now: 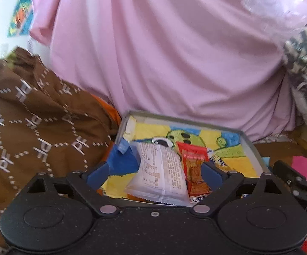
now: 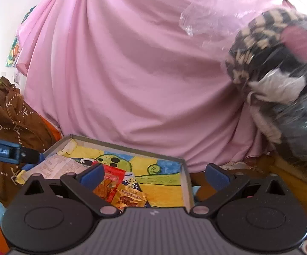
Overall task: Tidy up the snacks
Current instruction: 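Move both open tools back from the tray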
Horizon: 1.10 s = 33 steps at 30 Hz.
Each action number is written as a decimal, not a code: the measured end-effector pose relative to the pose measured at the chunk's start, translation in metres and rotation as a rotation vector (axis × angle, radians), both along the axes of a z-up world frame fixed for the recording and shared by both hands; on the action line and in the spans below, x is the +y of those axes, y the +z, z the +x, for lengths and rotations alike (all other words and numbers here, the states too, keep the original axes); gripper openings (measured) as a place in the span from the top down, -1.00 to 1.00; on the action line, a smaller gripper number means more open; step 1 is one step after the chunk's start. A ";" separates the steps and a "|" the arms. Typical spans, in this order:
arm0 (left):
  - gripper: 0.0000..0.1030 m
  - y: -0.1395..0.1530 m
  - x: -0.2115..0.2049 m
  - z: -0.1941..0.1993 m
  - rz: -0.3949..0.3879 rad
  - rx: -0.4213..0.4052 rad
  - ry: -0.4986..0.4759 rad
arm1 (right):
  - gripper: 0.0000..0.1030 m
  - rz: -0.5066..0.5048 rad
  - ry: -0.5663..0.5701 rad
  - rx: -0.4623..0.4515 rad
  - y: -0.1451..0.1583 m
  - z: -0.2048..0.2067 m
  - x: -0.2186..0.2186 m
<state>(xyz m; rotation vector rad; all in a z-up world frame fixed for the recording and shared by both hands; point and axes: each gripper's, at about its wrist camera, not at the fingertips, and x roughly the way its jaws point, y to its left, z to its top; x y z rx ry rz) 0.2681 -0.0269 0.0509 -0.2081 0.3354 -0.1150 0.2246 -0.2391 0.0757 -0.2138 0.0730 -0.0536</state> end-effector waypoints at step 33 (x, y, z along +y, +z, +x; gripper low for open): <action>-0.89 -0.021 0.021 -0.212 0.223 -0.032 0.032 | -1.00 0.090 0.041 0.083 -0.023 -0.185 0.034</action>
